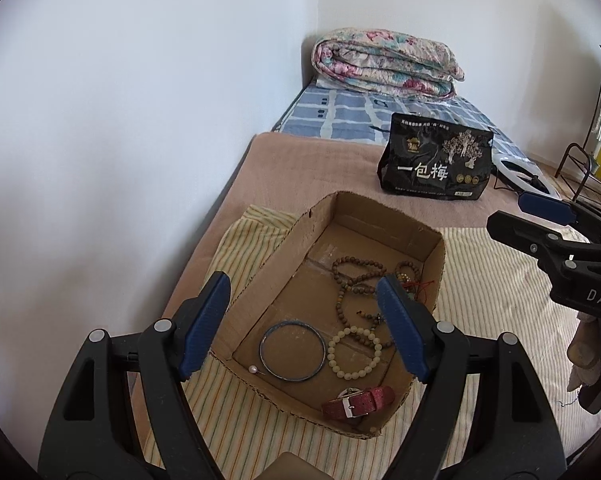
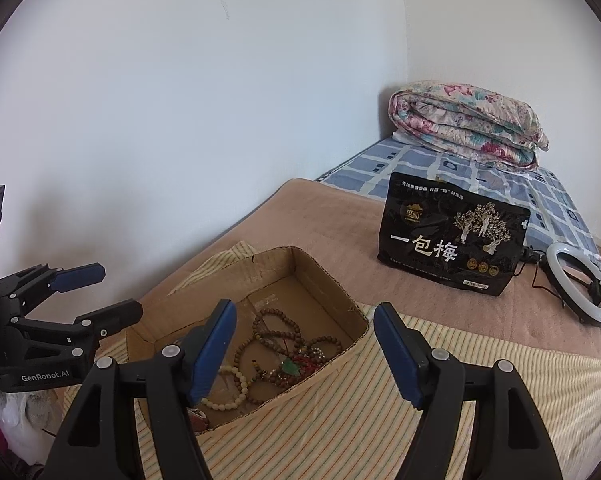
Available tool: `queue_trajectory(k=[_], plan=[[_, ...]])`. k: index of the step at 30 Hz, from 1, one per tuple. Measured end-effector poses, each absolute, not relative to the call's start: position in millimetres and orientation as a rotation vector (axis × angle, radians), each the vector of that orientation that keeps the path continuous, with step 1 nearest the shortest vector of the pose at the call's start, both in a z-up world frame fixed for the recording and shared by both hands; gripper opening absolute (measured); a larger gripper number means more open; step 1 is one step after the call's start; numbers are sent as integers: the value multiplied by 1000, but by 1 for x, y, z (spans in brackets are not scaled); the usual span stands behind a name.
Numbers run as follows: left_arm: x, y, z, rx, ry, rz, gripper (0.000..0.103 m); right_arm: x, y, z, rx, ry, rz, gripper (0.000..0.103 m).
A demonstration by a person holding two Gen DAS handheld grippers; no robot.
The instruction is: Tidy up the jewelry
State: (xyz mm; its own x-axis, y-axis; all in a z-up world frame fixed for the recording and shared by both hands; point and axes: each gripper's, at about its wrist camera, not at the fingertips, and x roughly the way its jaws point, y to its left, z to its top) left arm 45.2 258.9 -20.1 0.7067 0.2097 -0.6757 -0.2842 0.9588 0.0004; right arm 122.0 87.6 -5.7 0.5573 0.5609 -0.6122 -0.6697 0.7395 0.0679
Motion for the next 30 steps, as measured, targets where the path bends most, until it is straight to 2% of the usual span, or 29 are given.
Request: queue_trajectory(k=[12, 16, 21, 23, 25, 30], plan=[[22, 230, 22, -76, 646, 247, 78, 101, 54, 22, -173, 613, 693, 76], [14, 216, 35, -63, 628, 226, 78, 89, 33, 32, -147, 613, 683, 82], [2, 198, 46, -31, 614, 222, 79, 67, 7, 44, -175, 581, 670, 84], [-3, 191, 48, -24, 612, 223, 79, 61, -2, 46, -176, 573, 661, 91], [-8, 186, 50, -27, 612, 213, 85, 55, -13, 47, -170, 567, 654, 95], [-23, 169, 56, 8, 583, 202, 86, 46, -34, 42, -162, 571, 633, 96]])
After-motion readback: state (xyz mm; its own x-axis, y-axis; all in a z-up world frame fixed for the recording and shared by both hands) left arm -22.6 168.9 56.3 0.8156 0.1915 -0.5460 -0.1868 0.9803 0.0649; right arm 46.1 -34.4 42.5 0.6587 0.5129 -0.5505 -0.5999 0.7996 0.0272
